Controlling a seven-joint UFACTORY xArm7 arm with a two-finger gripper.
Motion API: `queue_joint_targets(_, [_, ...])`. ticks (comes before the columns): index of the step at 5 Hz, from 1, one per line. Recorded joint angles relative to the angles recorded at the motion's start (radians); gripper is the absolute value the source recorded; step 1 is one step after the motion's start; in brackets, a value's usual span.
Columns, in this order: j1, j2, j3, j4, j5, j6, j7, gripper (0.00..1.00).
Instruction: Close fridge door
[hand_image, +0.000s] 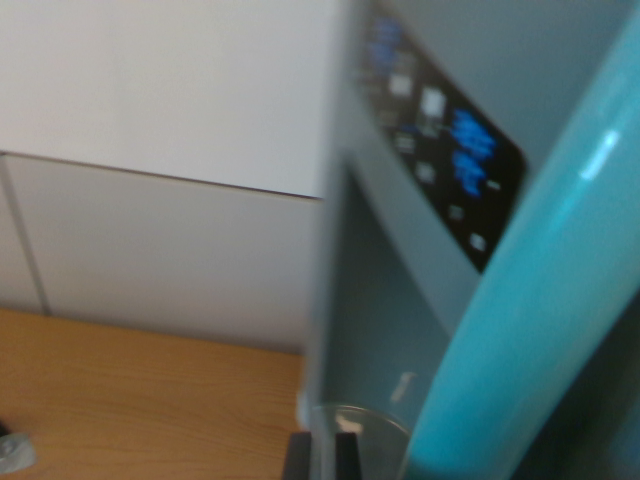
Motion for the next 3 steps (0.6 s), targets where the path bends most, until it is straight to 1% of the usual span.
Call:
queue_joint_targets(1, [0.0,0.0,0.0,0.0,0.0,0.0,0.0,1.0])
queue_joint_targets(2, [0.0,0.023,-0.037,0.013,0.0,0.0,0.0,1.0])
queue_joint_targets(3, [0.0,0.023,-0.037,0.013,0.0,0.0,0.0,1.0])
